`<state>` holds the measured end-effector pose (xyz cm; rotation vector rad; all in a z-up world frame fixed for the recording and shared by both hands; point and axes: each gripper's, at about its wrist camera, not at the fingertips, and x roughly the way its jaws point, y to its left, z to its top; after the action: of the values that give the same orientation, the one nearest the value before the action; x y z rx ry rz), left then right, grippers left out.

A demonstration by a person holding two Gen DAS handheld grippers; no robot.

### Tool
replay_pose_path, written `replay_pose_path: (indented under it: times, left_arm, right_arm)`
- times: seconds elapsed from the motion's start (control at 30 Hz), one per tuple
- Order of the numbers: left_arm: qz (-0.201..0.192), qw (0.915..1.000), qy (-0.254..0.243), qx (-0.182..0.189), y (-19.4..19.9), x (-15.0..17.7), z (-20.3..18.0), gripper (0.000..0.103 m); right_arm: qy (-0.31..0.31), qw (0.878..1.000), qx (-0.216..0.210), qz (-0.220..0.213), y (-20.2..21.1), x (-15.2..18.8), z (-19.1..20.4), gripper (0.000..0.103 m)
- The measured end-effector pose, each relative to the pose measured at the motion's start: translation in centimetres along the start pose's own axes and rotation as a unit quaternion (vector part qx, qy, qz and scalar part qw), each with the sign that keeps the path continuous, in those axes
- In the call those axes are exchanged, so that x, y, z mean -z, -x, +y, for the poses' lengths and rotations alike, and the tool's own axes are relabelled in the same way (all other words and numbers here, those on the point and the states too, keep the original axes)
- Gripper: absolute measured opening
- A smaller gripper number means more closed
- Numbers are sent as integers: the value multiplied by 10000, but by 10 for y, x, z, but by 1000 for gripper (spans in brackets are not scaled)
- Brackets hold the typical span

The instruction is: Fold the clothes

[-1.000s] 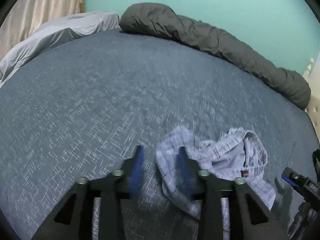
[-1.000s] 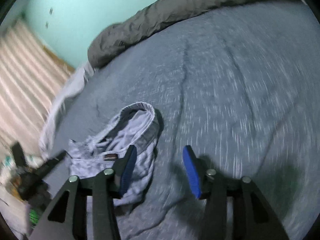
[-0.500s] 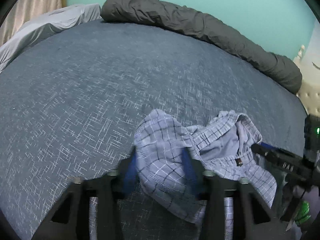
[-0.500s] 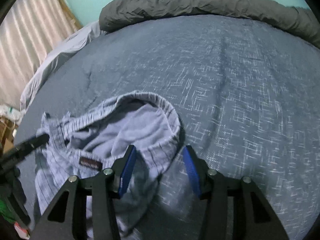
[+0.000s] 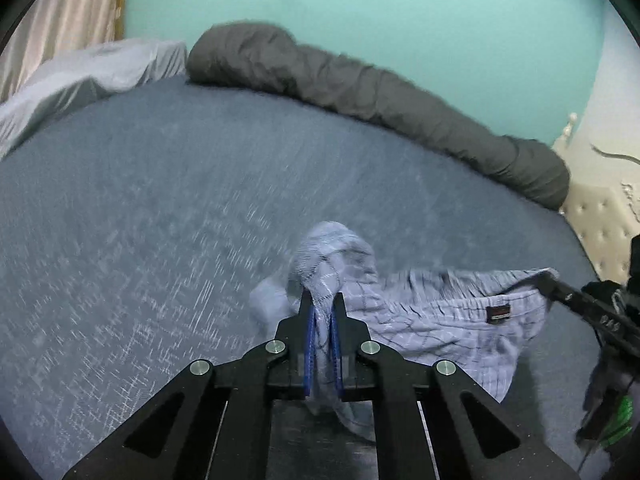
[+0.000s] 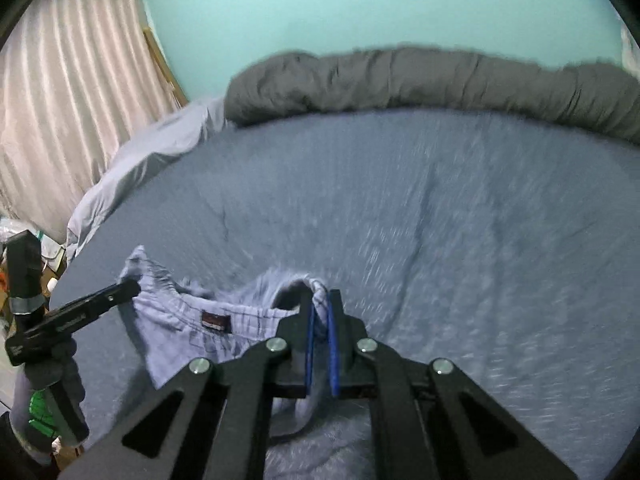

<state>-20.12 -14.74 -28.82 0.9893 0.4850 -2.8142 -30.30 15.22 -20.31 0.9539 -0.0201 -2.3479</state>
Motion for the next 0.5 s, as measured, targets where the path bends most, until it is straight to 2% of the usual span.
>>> replay_pose_path:
  times: [0.27,0.43,0.5]
  left_arm:
    - [-535,9952,-76,815,66,-28,-67,3]
    - [-651,9880,-250,1375,91,-45,-117,3]
    - [-610,9868,-298,1469,96,-49,-124,3]
  right_arm:
    - [244,9975,373,-552,130,-32,6,5]
    - [179,9953,616,-728,191,-52,6,5]
    - [148,9950,691,-713,210,-53,4,5]
